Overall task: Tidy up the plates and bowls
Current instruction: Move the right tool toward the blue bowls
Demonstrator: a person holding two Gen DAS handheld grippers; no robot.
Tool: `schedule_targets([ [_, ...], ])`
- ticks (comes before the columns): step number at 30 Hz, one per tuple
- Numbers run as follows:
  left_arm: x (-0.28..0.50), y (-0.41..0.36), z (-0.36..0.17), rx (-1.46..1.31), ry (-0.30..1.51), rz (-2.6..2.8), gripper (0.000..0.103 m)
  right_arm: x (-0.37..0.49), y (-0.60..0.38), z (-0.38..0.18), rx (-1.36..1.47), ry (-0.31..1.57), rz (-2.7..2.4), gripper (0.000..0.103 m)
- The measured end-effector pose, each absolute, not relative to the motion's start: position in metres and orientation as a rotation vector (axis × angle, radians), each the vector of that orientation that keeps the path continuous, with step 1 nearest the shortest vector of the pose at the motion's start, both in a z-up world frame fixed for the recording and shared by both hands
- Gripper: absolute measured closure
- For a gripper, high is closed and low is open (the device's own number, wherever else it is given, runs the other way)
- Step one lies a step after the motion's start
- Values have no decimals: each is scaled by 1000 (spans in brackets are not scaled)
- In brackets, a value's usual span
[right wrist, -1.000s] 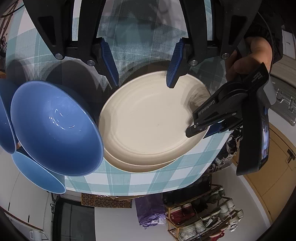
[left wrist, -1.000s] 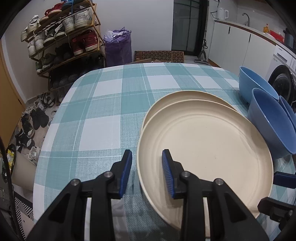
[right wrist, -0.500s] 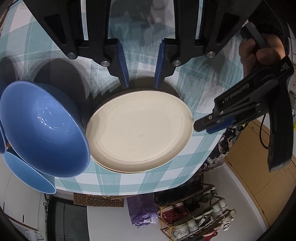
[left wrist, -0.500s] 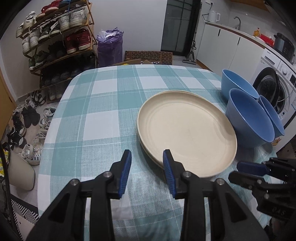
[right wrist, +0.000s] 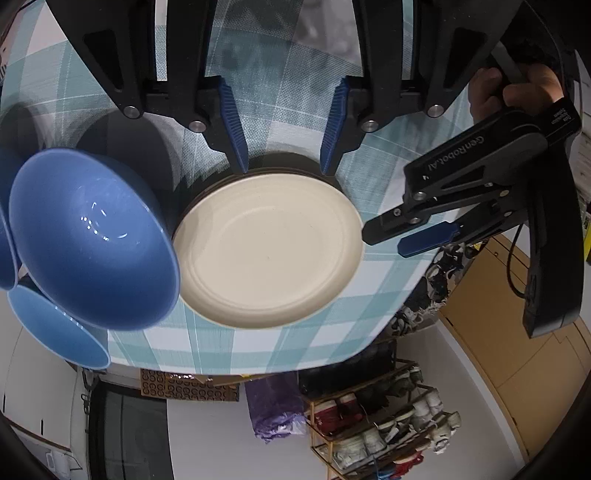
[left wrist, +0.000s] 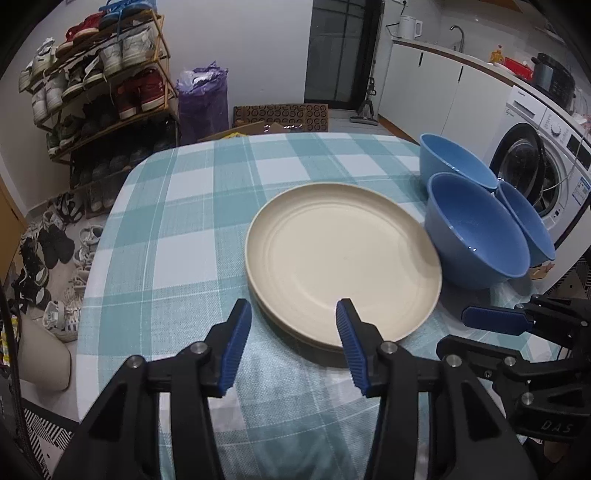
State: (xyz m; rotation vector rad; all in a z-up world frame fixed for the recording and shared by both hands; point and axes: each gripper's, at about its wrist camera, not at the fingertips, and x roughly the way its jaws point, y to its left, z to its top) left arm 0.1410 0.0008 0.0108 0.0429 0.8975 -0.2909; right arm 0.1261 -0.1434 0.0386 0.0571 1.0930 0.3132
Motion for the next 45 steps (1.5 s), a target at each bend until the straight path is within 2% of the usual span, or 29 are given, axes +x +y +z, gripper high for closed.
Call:
schedule_targets([
  [5,135,-13,35,56,867,-318,51,118,-151,70,49,1038,332,50],
  [7,133,-20,45,59,864,-331,50,114,-157,83,42,995,330,36],
  [8,133,-24,49,60,863,-337,49,111,-162,91,40,980,326,32],
  [10,134,-32,58,62,854,-350,44,108,-171,104,30,951,310,21],
  [12,134,-40,67,55,838,-359,20,108,-185,116,30,925,290,19],
  [13,133,-43,73,46,824,-362,16,108,-192,121,30,919,281,18],
  [15,135,-52,81,39,812,-379,11,110,-208,131,26,901,250,16],
  [19,141,-72,94,36,806,-405,3,115,-242,147,38,875,201,3],
  [21,145,-82,99,46,802,-408,0,118,-259,153,42,866,181,2],
  [38,191,-153,125,94,758,-429,0,138,-384,201,54,812,46,0],
  [45,234,-176,122,102,777,-419,0,168,-434,208,108,858,21,0],
])
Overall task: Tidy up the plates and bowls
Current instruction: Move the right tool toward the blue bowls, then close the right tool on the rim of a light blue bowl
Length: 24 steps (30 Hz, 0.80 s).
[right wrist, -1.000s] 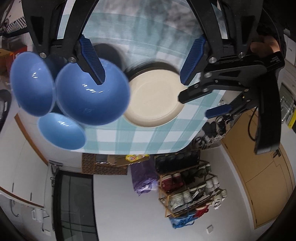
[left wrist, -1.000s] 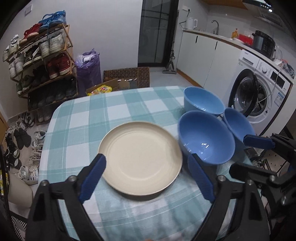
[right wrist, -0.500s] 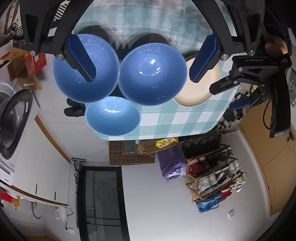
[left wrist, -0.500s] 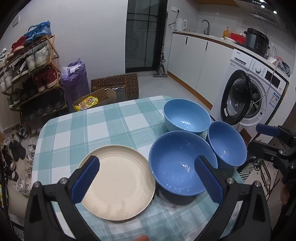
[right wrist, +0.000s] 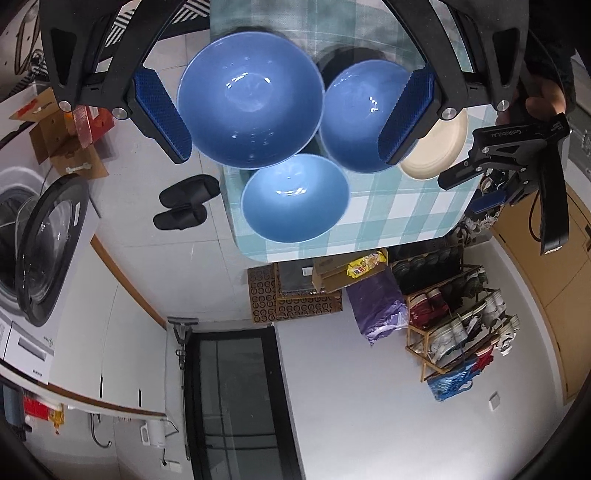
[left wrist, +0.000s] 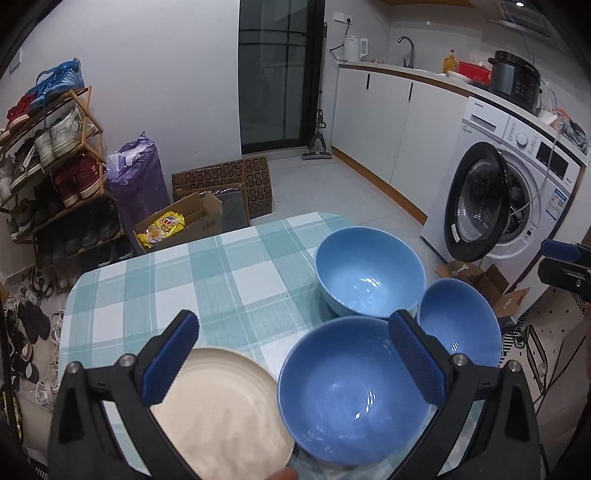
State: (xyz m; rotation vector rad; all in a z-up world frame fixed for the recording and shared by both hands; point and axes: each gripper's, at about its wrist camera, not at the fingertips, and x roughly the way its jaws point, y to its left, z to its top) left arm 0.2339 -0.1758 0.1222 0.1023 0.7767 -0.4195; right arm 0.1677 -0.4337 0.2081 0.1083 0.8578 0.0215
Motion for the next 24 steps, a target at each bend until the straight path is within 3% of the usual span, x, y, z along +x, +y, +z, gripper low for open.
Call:
schedule_targets([
  [24,339,-243,41,148,928,-402,0,293,-475,89,192,1052,-18,1],
])
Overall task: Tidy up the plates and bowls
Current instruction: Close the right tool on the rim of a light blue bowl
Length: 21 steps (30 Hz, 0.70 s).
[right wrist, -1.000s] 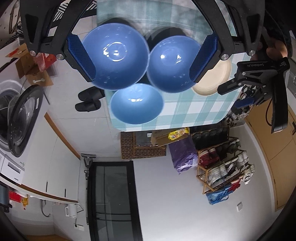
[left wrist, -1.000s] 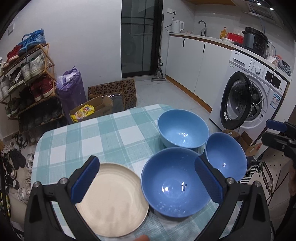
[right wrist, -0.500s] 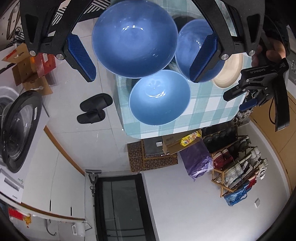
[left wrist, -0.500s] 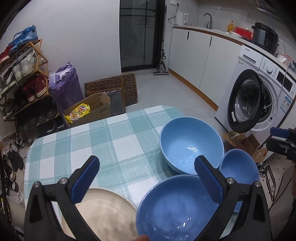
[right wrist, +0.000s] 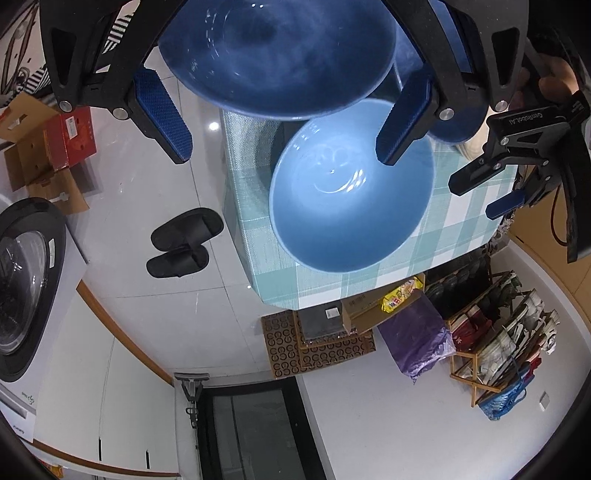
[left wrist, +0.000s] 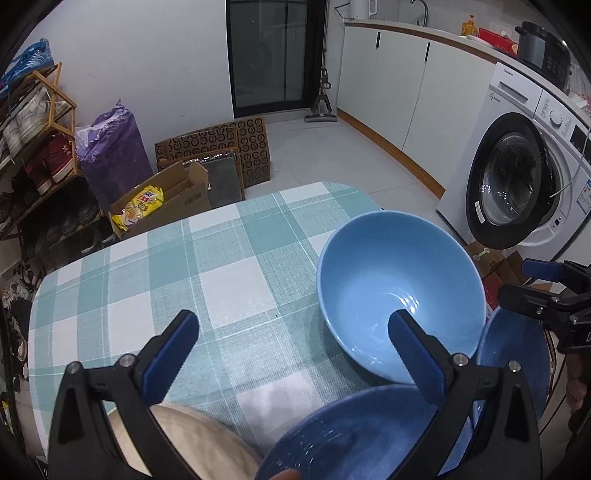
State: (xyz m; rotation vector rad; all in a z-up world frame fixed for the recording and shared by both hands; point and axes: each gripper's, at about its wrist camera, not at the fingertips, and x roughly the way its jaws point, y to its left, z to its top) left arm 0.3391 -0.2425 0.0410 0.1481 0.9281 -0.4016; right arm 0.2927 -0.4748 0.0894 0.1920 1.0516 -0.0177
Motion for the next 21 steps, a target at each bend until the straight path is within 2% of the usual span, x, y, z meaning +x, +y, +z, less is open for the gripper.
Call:
schedule_targets([
  [5,352,-252,26,182,959,-383,4,310,-475,71,193,1081,-18,9],
  [8,356,-256,17,192,986,-396,12,321,-475,60,195,1111,-22,20],
  [10,359,-258,12,188,1004,-417,18,324,-474,55,193,1119,-15,24],
  [13,362,-260,5,175,1038,-440,33,327,-472,49,188,1132,-13,32],
  [15,363,-262,0,174,1059,-451,49,329,-472,45,191,1138,-13,37],
  [18,364,-265,-4,166,1071,-475,58,332,-473,40,199,1153,-14,48],
  [21,363,-267,-3,156,1077,-500,68,335,-475,35,211,1160,-16,52],
])
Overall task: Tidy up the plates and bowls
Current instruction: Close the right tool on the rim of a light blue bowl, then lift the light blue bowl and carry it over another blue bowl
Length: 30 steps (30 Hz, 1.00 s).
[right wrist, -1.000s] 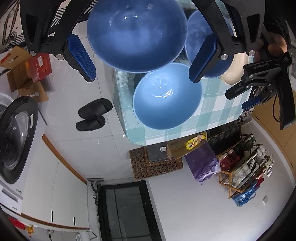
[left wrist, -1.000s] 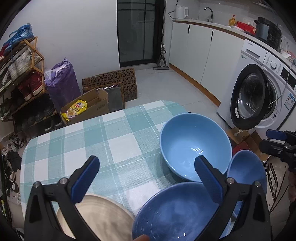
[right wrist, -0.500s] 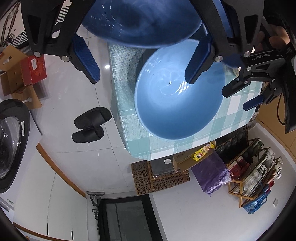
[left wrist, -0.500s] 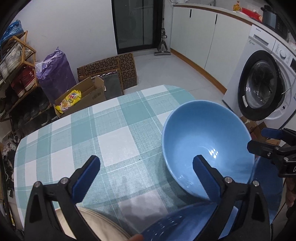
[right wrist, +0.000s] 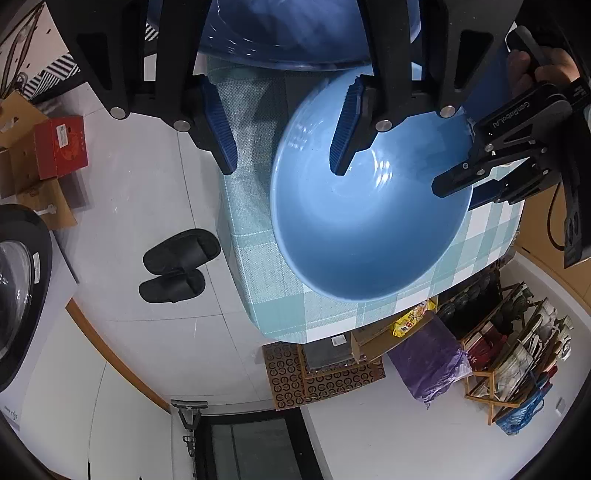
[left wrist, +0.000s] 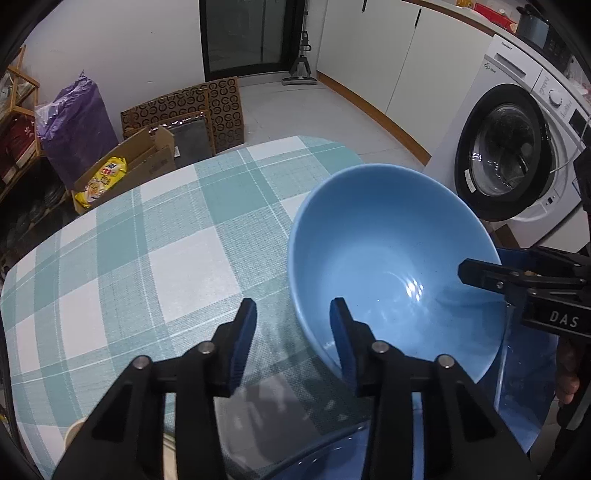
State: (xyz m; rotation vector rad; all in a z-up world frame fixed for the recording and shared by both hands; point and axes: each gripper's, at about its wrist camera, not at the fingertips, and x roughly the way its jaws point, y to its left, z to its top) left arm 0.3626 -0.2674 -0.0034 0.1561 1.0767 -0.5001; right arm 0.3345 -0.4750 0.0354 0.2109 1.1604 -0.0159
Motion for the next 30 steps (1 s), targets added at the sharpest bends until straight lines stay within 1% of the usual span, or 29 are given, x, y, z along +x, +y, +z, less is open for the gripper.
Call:
schedule_targets([
  [1,362,-268,-3,154,1078,-506,70,334,-475,35,214,1161,-10,57],
  [2,361,-270,-3,154,1080,-514,73,334,-475,33,221,1166,-2,59],
  [4,360,-272,-2,164,1078,-518,76,334,-475,32,228,1166,3,62],
  [6,359,-273,-1,167,1078,-526,82,333,-475,31,228,1164,-1,67],
  [8,358,-275,-1,176,1076,-527,85,332,-475,29,235,1166,3,70],
  [9,357,-276,-1,181,1075,-533,87,333,-475,28,236,1168,4,73],
  [16,357,-276,1,180,1068,-539,87,332,-474,29,243,1155,6,84],
  [30,357,-269,7,166,1049,-524,88,327,-470,42,230,1113,13,86],
])
